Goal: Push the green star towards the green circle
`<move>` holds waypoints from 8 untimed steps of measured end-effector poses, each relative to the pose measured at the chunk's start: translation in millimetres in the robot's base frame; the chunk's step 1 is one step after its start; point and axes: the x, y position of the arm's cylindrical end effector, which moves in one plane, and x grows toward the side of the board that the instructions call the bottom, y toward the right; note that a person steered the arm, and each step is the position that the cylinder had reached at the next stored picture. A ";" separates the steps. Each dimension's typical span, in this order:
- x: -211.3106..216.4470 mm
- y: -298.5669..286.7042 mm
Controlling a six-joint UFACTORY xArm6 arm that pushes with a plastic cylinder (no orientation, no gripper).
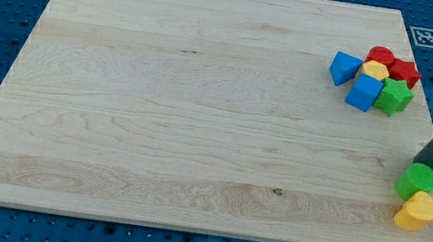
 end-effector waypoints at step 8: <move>-92.7 -34.5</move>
